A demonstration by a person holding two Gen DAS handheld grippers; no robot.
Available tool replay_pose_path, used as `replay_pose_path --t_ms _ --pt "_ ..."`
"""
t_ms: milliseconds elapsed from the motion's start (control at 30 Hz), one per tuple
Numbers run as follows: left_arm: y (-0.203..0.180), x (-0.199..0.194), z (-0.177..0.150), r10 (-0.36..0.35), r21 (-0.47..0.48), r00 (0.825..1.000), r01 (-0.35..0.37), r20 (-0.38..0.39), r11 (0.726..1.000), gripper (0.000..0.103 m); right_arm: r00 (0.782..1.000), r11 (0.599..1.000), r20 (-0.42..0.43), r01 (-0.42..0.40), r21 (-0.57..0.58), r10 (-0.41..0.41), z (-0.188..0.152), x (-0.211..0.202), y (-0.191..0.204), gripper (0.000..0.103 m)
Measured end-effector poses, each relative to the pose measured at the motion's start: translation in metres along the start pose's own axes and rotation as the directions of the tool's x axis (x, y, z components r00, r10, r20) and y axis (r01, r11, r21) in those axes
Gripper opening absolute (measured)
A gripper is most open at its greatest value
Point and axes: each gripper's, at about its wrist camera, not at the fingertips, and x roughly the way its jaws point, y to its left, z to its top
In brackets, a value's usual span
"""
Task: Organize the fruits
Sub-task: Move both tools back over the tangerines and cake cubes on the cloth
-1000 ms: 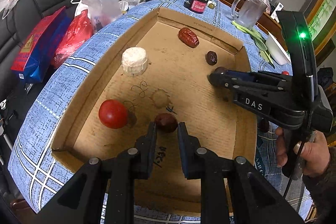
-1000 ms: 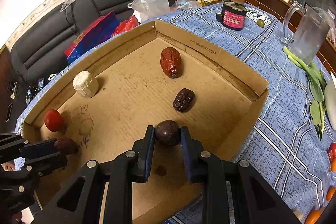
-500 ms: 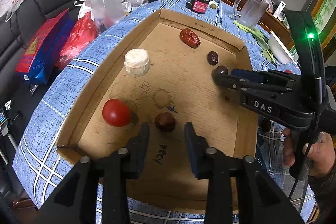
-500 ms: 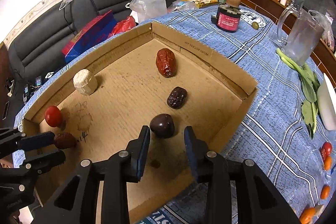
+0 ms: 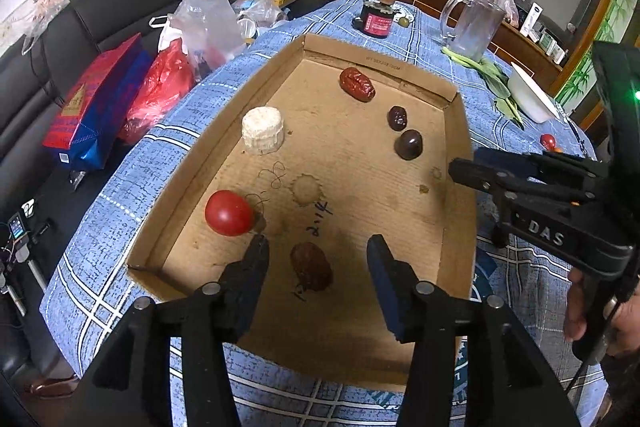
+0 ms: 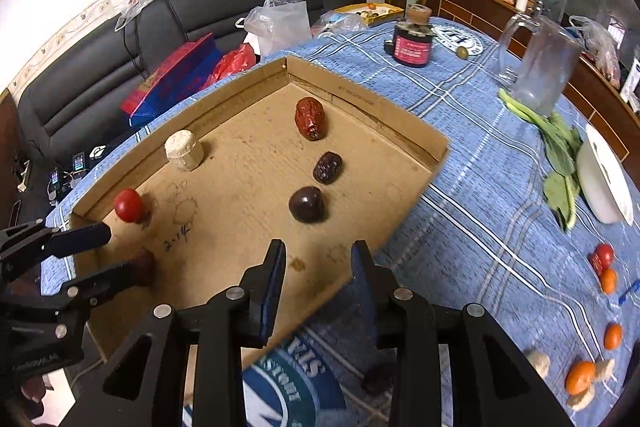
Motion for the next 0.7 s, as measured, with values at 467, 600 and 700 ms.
replay_pose_path --t_ms 467,600,700 --pt "-0.060 -0.022 -0.017 -0.001 0.090 0.999 -0.004 0.047 0.996 0.060 1.000 0.995 0.002 0.030 0.092 -0.030 -0.060 -0.052 -0.030 0.037" --pt "-0.086 -0.025 -0.023 -0.025 0.135 0.999 0.019 0.045 0.991 0.061 0.999 0.988 -0.004 0.044 0.150 -0.044 -0.086 -0.068 -0.049 0.040" --pt "-0.105 -0.026 -0.026 -0.038 0.164 0.998 0.030 0.041 0.986 0.064 0.998 0.981 -0.003 0.066 0.180 -0.067 -0.104 -0.080 -0.061 0.049"
